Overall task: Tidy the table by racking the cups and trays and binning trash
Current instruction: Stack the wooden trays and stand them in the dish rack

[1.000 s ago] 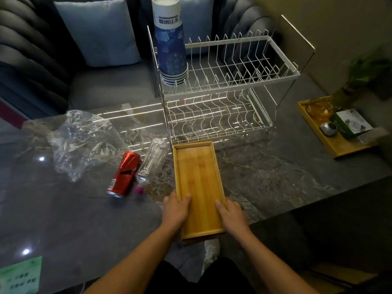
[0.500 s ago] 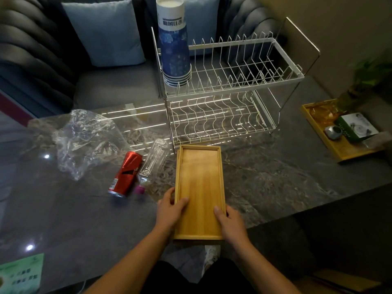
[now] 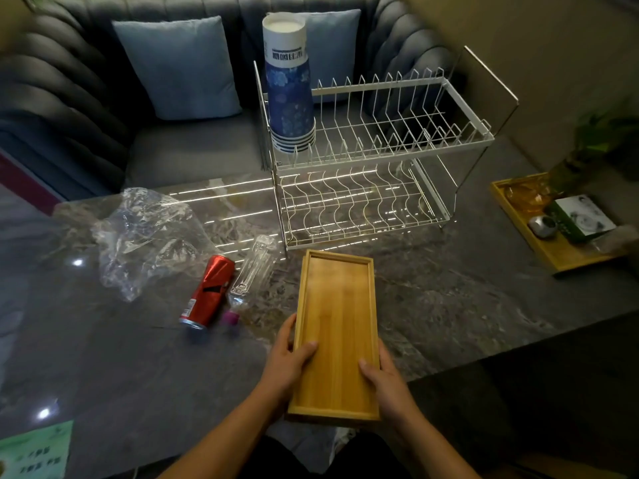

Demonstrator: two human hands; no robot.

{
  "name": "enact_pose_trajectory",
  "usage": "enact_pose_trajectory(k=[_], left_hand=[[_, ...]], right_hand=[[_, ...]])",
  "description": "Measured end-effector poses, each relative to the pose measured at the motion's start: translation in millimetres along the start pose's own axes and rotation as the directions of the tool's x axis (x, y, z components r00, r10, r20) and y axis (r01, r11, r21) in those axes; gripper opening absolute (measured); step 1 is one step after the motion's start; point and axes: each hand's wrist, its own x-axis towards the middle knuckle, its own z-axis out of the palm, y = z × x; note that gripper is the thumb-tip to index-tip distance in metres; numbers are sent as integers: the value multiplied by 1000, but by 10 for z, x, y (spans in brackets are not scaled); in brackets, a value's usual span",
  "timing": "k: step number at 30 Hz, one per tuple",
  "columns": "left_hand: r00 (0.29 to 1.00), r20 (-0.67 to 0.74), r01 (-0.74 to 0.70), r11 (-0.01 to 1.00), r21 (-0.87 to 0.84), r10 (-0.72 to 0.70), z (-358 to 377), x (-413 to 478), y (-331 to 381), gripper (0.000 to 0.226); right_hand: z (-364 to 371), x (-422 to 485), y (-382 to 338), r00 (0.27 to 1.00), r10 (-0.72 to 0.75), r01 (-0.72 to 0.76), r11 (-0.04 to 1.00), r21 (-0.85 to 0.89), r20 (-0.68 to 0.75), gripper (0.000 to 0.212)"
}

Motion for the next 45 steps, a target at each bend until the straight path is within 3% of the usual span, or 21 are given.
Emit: enact_pose_trajectory(k=[11,19,24,31,45], left_hand=[[987,91,-131,990,-47,135,135,-64,125,67],[983,65,-166,984,-70,171,343,88,488,68],[992,20,-119,978,-174,125,495,328,754,61],[996,-49,-87,972,-220,78,613,685,1098,62],[991,-116,-94,973,-212,70,441,1196,1333,59]], right_hand=[[-214,-78,-75,993,-100,102,994,-26,70,75],[-388,45,-458,974,-225,225,972,62,-7,60],[-521,376,-880,956,-294,294,952,86,-14,54],[-671,868,-1387,981,-172,158,976,148,91,75],[-484,1500,-1844,988,-132,112,970,214,79,93]])
